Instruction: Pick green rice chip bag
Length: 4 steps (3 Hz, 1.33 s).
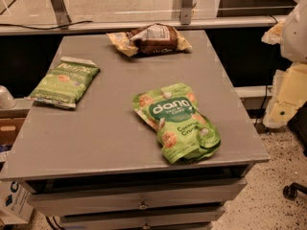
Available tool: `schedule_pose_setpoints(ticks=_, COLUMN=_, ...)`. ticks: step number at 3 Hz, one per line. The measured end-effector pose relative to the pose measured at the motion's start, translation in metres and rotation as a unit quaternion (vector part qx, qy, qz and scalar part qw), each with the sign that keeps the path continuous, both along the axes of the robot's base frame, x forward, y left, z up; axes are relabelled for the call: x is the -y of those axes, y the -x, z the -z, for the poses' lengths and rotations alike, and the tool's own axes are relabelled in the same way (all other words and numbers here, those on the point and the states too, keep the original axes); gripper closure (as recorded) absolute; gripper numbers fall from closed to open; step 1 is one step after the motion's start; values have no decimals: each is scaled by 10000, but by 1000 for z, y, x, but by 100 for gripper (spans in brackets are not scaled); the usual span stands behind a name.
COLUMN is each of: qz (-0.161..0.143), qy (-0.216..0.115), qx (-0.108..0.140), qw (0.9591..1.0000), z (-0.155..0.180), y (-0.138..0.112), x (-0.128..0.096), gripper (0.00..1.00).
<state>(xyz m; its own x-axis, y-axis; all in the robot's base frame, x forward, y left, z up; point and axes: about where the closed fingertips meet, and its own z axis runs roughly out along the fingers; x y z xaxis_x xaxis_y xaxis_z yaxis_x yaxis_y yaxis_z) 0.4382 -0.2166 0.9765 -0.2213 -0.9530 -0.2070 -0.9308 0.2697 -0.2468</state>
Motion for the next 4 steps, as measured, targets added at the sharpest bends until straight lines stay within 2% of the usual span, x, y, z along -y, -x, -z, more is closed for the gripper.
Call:
schedule_pose_setpoints(ticks=1, qz=0, qy=0, qx=1, qw=10000, z=0, y=0, x=0, gripper=0)
schedule_pose_setpoints(ticks=2, qz=-104, qy=-160, qx=20, qw=9998, z=1, y=3, x=-7, gripper=0)
schedule_pose_setpoints(ticks=3, qz=-456, qy=-392, qx=-28, qw=9982, z=10, y=7, x=-31, gripper=0)
schedule_pose_setpoints(ticks=4, qz=-1016, qy=-563, qx=-129, qw=9931, z=22, y=11, x=-75, gripper=0)
